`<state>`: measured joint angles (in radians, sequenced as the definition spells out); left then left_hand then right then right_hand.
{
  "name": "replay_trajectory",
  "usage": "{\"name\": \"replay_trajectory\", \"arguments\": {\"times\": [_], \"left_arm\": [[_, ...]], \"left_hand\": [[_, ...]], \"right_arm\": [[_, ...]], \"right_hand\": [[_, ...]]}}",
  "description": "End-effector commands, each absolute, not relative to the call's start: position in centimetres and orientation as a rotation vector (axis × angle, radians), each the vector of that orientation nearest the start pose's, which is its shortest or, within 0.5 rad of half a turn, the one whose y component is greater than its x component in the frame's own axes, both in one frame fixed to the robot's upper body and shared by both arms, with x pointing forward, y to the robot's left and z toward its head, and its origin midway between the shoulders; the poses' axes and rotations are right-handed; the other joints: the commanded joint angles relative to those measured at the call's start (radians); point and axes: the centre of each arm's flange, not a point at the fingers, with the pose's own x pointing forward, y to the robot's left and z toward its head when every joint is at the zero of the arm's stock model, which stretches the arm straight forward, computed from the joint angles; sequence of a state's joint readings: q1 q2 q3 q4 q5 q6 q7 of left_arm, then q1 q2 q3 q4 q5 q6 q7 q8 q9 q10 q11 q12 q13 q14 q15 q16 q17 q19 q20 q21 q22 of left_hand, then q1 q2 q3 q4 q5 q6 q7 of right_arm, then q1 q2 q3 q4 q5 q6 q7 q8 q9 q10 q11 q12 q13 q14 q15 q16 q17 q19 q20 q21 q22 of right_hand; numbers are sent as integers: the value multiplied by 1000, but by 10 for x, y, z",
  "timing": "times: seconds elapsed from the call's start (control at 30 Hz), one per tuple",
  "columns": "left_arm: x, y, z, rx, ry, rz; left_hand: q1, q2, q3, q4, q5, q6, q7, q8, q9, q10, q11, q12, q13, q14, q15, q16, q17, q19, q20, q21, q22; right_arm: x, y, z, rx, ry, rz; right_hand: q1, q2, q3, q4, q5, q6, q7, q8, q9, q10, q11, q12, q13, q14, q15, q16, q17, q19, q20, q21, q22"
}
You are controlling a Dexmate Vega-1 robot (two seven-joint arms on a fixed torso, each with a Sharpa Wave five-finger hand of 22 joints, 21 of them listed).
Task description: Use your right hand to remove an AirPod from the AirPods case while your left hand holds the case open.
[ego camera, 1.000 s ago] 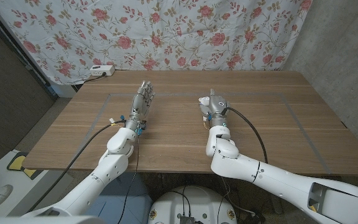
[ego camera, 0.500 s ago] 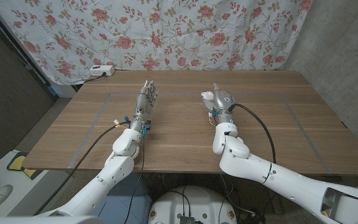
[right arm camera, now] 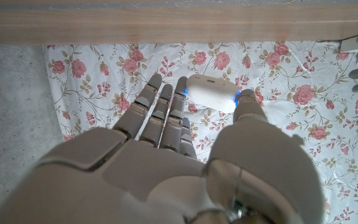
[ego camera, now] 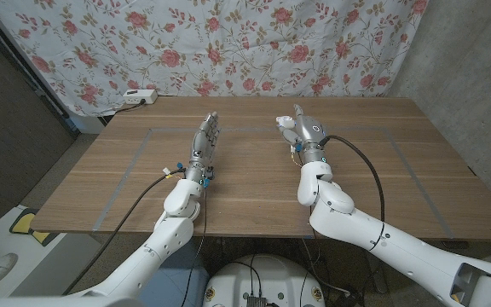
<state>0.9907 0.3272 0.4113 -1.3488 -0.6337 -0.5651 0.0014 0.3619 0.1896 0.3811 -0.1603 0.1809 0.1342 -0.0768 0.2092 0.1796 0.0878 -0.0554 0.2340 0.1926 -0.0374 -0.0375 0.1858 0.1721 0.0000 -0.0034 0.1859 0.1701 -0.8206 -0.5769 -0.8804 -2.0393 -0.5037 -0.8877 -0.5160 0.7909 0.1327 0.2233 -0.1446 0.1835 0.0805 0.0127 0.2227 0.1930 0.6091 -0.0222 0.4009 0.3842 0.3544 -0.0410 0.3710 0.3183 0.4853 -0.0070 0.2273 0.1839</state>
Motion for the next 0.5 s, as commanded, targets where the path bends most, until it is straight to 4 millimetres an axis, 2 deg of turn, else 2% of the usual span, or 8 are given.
{"name": "replay_trajectory", "arguments": {"times": [0.03, 0.13, 0.23, 0.3, 0.33, 0.43, 0.5], "left_arm": [[605, 180, -78, -244, -777, -239], [600, 177, -74, -214, -777, -229], [590, 175, -69, -114, -799, -117], [590, 172, -67, -166, -802, -125], [589, 173, -65, -146, -808, -123], [586, 171, -61, -139, -815, -87], [586, 167, -59, -137, -817, -97]], "left_hand": [[154, 13, 133, -12, 27, 7, -8, -8, 5, 0, 6, -6, 5, -3, 11, -3, 2, 6, 15, 6, 2], [205, 20, 181, -7, 32, 17, -15, -8, 7, 7, -8, -5, 6, 1, -2, -2, 2, 13, 14, 9, 3], [231, 20, 206, -6, 34, 29, -25, -5, 8, 10, -10, -5, 6, 1, -8, -2, 2, 18, 10, 10, 3], [274, 3, 232, -12, 31, 29, -36, -8, 8, 29, -31, 0, 6, 20, -29, 2, 0, 35, -1, 14, 2], [283, -2, 234, -14, 28, 37, -46, -6, 9, 38, -36, 3, 6, 24, -34, 2, 0, 42, -7, 15, 2], [300, -11, 237, -17, 21, 45, -49, -4, 9, 50, -45, 5, 6, 34, -53, 2, -1, 52, -28, 16, 1], [306, -17, 236, -18, 18, 58, -53, 0, 9, 54, -44, 6, 6, 36, -54, 1, -2, 54, -31, 15, 1]], "right_arm": [[526, -128, -3, -1027, -624, -379], [526, -129, -1, -1010, -631, -378], [524, -129, 2, -994, -637, -376], [524, -128, 3, -983, -637, -372], [523, -128, 4, -973, -638, -367], [522, -127, 6, -951, -643, -355], [521, -127, 8, -931, -646, -350]], "right_hand": [[-3, 3, -2, 6, 2, 10, -2, 2, 3, 71, -60, 9, 6, 8, -114, 5, 3, 6, -1, 3, 5], [-3, 3, -2, 6, 2, 10, -1, 1, 3, 71, -60, 9, 6, 8, -114, 5, 4, 5, 0, 3, 5], [-3, 3, -3, 6, 2, 11, 1, 1, 3, 72, -59, 10, 7, 8, -113, 6, 5, 5, 0, 3, 5], [-4, 3, -3, 6, 2, 12, 1, 1, 3, 72, -58, 10, 8, 10, -109, 7, 6, 6, 1, 3, 5], [-4, 3, -4, 6, 2, 12, 1, 1, 3, 73, -57, 11, 8, 10, -110, 7, 6, 6, 1, 3, 5], [-3, 3, -4, 6, 3, 14, 2, 1, 3, 73, -54, 11, 9, 10, -109, 8, 7, 6, 2, 3, 5], [-3, 3, -4, 6, 3, 15, 5, 1, 3, 73, -52, 12, 10, 9, -108, 8, 8, 5, 3, 3, 5]]}}
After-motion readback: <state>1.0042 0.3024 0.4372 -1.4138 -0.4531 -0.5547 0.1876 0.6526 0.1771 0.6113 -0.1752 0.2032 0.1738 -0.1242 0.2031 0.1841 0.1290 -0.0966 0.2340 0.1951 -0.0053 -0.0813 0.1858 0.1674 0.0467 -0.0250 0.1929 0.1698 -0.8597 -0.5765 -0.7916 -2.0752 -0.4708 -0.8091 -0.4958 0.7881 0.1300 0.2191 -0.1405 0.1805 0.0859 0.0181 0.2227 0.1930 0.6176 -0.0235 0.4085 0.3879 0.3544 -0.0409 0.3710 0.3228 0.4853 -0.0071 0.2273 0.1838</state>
